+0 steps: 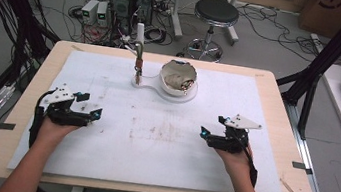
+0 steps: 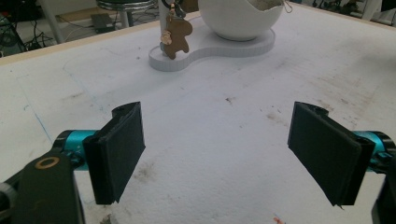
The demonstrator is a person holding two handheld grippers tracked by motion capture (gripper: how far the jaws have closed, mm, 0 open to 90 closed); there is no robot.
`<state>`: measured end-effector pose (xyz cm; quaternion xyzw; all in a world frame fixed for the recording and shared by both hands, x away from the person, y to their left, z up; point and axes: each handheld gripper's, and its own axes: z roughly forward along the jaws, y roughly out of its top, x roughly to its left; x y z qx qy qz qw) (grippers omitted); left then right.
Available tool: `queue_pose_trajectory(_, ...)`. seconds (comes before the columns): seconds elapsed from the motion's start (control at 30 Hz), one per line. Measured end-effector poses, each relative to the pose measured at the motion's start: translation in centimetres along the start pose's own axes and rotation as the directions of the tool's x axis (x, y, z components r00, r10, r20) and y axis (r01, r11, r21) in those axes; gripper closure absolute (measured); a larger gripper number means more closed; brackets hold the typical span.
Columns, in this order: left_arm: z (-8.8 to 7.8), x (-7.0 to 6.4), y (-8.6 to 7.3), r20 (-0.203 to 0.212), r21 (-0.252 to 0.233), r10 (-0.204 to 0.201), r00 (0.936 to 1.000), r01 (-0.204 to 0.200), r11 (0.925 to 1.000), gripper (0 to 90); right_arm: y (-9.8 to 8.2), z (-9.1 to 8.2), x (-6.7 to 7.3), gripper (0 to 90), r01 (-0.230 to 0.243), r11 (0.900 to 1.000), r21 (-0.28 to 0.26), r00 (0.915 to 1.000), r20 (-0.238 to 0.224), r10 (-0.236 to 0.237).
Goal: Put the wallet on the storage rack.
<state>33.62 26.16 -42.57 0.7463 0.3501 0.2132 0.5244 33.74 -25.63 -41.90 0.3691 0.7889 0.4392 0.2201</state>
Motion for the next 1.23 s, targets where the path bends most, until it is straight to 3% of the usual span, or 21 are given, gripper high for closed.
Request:
queue_pose_trajectory(0.23,0.35,-0.17,-0.24,0.007,0.022,0.007,0.9999,-0.007,0.9997,18.6,-0.28,0.71,-0.11,20.9,0.002,0.999,0.034,1.0,0.001,-0.002)
queue_pose_trajectory(1.23,-0.08,0.09,-0.47,-0.009,0.025,-0.009,0.9999,0.009,0.9997,18.6,-0.3,0.87,-0.37,20.9,-0.001,1.0,0.026,1.0,0.003,0.001)
